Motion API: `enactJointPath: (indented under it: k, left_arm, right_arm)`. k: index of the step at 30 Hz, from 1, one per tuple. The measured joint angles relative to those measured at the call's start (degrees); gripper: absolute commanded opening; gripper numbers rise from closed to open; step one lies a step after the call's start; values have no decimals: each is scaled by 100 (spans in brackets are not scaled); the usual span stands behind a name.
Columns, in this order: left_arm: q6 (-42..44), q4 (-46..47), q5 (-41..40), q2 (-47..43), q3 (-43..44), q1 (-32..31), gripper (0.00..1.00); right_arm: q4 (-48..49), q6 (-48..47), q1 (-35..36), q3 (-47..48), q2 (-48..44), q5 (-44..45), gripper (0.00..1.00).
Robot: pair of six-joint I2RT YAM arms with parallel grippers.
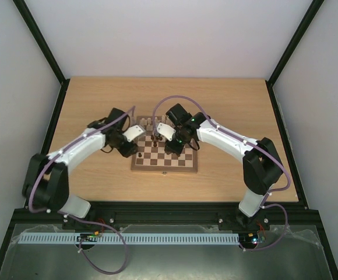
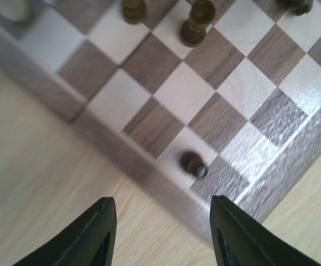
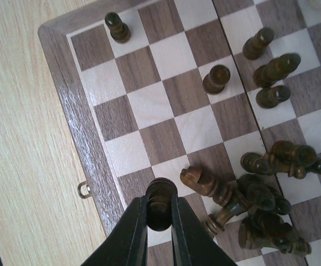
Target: Set up the chess pieces on the board
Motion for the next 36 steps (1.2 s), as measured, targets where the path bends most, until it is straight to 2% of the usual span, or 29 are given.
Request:
enactJointPath:
  k: [1,2,3,8,11,13,18,25,36]
  left_arm:
    - [33,2,22,-240,-59,120,65]
    - [83,-2,42,-501,-127,223,91]
    - [90,11,68,-789,-216,348,98]
    - [-103,122,208,-1856,-531,927,99]
    - [-890,396,66,-2168,-557,1292,99]
    - [-1419,610,256,-2192,-581,1685,99]
    - [-2632,1346,861,-2326,-1362,2876,99]
    - [-3246,1794,1547,-2682,-1880,3040,99]
    - [-3436,2164,1480,-2815,-2293,3082,99]
  right_arm:
    - [-4,-33,15,35,0,2,9]
    - [-9,-66,24,76,4,7,9]
    - [-11,-103,37,122,7,15,9]
    - [-31,-319,208,479,170,111,9]
    - [-42,-444,372,778,396,184,9]
    - [-57,-494,479,955,549,234,9]
    - [-170,-581,649,1231,859,271,9]
    - [-210,-595,774,1523,1325,271,9]
    - [-203,-525,962,1683,1880,295,9]
